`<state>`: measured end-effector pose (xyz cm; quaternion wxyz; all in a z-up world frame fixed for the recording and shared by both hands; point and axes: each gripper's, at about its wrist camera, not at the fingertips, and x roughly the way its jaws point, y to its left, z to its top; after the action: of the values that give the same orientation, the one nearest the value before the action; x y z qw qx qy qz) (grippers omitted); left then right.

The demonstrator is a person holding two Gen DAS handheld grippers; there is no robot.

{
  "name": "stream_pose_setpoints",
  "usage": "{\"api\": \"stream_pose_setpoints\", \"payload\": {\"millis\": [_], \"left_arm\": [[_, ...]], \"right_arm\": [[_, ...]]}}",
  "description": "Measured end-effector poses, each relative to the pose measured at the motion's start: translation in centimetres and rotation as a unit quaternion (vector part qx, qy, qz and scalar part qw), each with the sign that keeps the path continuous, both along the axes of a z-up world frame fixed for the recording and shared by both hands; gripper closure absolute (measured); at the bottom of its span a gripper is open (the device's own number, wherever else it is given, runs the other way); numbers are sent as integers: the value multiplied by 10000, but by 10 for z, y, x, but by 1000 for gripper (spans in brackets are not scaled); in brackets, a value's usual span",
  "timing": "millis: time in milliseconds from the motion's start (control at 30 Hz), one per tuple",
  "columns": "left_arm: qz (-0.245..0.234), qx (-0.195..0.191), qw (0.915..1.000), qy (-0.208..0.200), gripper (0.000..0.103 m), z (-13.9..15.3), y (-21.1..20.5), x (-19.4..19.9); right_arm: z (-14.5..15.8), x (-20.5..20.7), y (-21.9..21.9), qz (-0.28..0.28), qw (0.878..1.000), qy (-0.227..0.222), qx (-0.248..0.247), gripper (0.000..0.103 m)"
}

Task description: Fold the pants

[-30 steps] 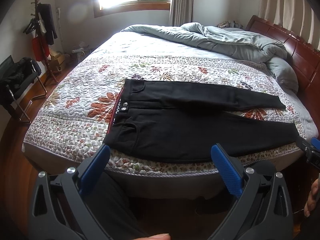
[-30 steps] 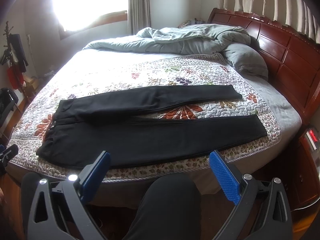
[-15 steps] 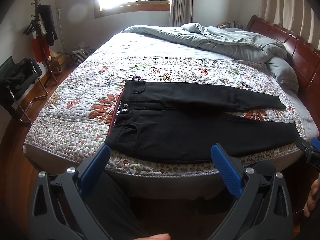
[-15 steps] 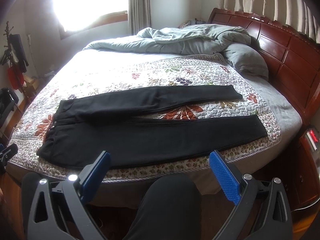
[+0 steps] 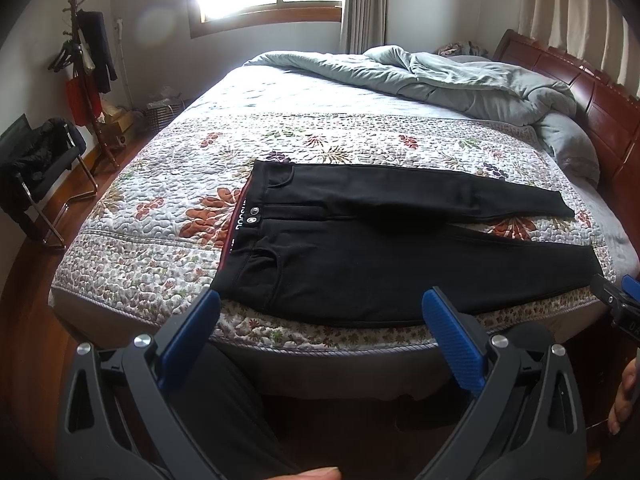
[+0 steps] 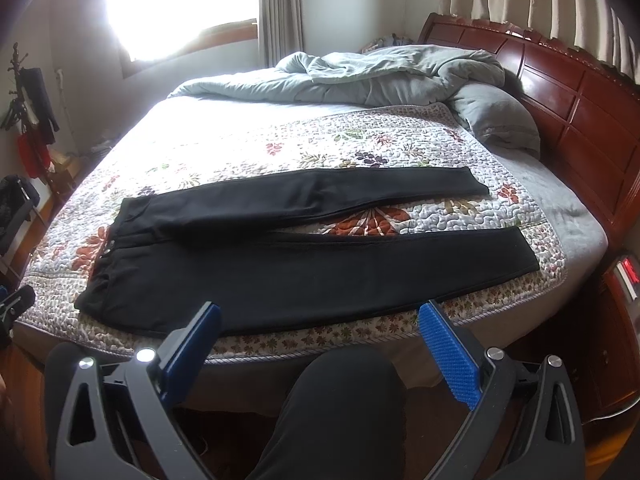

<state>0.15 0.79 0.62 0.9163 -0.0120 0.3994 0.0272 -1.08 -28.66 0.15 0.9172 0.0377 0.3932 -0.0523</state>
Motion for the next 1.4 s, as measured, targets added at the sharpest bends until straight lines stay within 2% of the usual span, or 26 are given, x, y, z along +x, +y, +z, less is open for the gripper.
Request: {"api": "stream_pose_setpoints", "payload": {"millis": [1067, 1200, 1300, 1367, 1400], "left_arm": [[-47, -21, 10000, 72, 2, -6, -3, 2], [-179, -16, 9998, 113, 2, -10, -3, 9], [-457, 68, 9985, 290, 2, -21, -1, 24], [-781, -14, 9953, 569, 3, -33, 4, 40], [-995, -56, 9927, 681, 3, -42, 10, 49]], "right_arm": [[-8, 3, 0, 9, 10000, 92, 10, 4], [-12, 9, 1, 90, 9999, 134, -22, 4], [-15, 22, 2, 400, 9991, 167, -8, 4], [-3, 29, 2, 783, 9967, -196, 117, 4], [7, 27, 1, 1051, 9920, -659, 223, 4]]}}
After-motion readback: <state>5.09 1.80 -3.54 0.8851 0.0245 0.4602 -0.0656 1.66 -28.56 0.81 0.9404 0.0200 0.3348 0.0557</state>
